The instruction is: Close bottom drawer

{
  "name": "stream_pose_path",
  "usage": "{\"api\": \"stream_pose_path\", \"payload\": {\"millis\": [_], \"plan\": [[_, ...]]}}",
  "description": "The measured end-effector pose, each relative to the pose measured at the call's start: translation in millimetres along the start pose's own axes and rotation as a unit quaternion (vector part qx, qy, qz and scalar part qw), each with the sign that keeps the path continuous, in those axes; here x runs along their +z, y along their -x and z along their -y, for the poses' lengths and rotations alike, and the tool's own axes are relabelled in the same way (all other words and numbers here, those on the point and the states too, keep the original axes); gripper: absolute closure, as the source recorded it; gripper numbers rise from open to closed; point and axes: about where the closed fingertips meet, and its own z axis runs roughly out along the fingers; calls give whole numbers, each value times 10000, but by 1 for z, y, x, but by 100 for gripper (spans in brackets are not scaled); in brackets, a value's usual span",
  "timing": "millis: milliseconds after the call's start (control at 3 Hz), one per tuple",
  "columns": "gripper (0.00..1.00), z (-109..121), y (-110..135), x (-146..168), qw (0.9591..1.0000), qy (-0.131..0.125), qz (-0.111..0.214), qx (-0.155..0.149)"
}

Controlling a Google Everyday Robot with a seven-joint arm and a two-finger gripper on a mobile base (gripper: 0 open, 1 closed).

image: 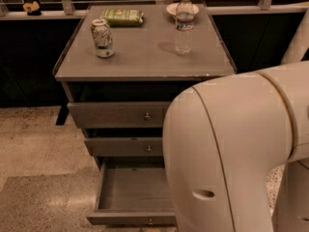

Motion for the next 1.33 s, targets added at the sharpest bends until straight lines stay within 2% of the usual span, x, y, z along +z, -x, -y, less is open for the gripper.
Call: {"api": "stream_pose_path", "payload": {"millis": [333,667,1000,1333], "plan": [[0,-7,-10,1,10000,-30,31,86],[0,-24,-81,-3,9997,-94,-191,149],[0,-24,-81,-3,9997,-94,-191,149],[0,-17,-86,-5,9998,-163,-83,-63]]}}
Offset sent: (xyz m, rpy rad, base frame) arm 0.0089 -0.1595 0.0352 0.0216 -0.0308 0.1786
